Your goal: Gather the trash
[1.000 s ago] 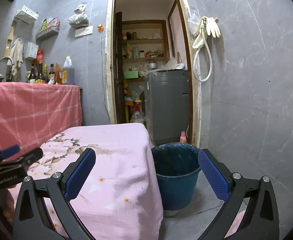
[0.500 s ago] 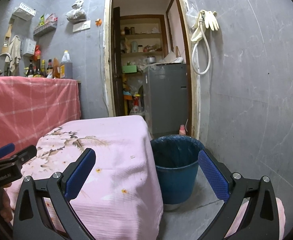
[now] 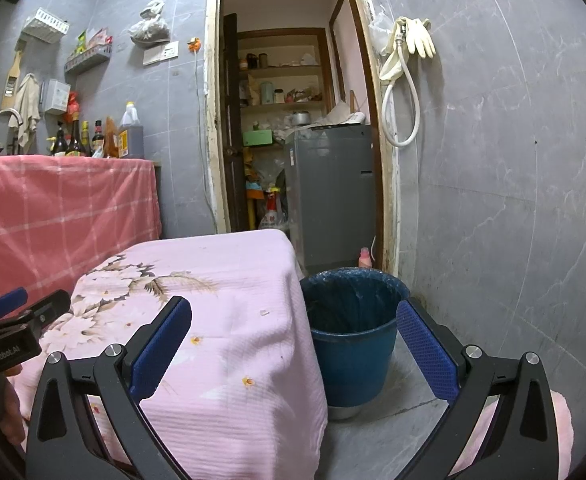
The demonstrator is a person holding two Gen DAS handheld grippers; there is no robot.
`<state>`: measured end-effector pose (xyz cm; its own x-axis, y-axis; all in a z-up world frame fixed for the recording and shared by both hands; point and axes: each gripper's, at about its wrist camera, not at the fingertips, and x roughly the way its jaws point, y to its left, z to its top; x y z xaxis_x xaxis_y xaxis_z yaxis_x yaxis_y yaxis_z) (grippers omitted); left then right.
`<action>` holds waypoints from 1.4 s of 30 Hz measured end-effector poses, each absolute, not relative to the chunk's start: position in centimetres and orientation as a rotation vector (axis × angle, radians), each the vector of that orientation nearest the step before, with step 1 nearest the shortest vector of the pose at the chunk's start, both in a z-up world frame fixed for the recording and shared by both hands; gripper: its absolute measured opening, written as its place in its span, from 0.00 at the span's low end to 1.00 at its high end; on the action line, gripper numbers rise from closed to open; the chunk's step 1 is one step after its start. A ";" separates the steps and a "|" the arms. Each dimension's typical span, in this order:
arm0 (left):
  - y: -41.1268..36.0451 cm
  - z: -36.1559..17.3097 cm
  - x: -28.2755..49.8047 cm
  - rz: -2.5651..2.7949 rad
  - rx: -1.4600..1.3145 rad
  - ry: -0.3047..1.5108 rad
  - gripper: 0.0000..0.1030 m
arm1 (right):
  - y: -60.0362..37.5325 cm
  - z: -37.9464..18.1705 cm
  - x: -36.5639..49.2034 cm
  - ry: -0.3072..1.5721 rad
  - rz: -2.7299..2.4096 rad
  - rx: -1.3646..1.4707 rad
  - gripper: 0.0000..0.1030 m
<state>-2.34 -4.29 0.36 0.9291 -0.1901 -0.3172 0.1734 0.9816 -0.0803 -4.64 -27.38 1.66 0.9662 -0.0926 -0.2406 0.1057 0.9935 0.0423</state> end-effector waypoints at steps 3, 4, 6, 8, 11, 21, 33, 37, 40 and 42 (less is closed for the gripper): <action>-4.2 0.3 -2.3 -0.187 -0.052 0.329 0.96 | -27.4 1.6 -4.5 0.241 -0.100 0.054 1.00; -4.2 0.3 -2.3 -0.186 -0.051 0.330 0.96 | -27.4 1.6 -4.5 0.241 -0.099 0.055 1.00; -4.1 0.3 -2.3 -0.187 -0.050 0.329 0.96 | -27.4 1.6 -4.6 0.241 -0.100 0.054 1.00; -4.1 0.4 -2.3 -0.187 -0.050 0.329 0.96 | -27.4 1.7 -4.6 0.240 -0.100 0.056 1.00; -4.2 0.4 -2.3 -0.187 -0.051 0.328 0.96 | -27.5 1.6 -4.6 0.241 -0.101 0.058 1.00; -4.2 0.3 -2.4 -0.186 -0.049 0.325 0.96 | -27.6 1.6 -4.8 0.240 -0.104 0.064 1.00; -3.9 0.4 -2.4 -0.189 -0.044 0.321 0.96 | -27.7 1.6 -4.9 0.240 -0.108 0.067 1.00; -3.9 0.4 -2.3 -0.189 -0.045 0.321 0.96 | -27.7 1.6 -4.9 0.241 -0.108 0.067 1.00; -3.8 0.4 -2.3 -0.190 -0.044 0.321 0.96 | -27.7 1.6 -4.9 0.241 -0.108 0.067 1.00; -3.8 0.4 -2.3 -0.188 -0.042 0.321 0.96 | -27.7 1.6 -4.9 0.241 -0.108 0.067 1.00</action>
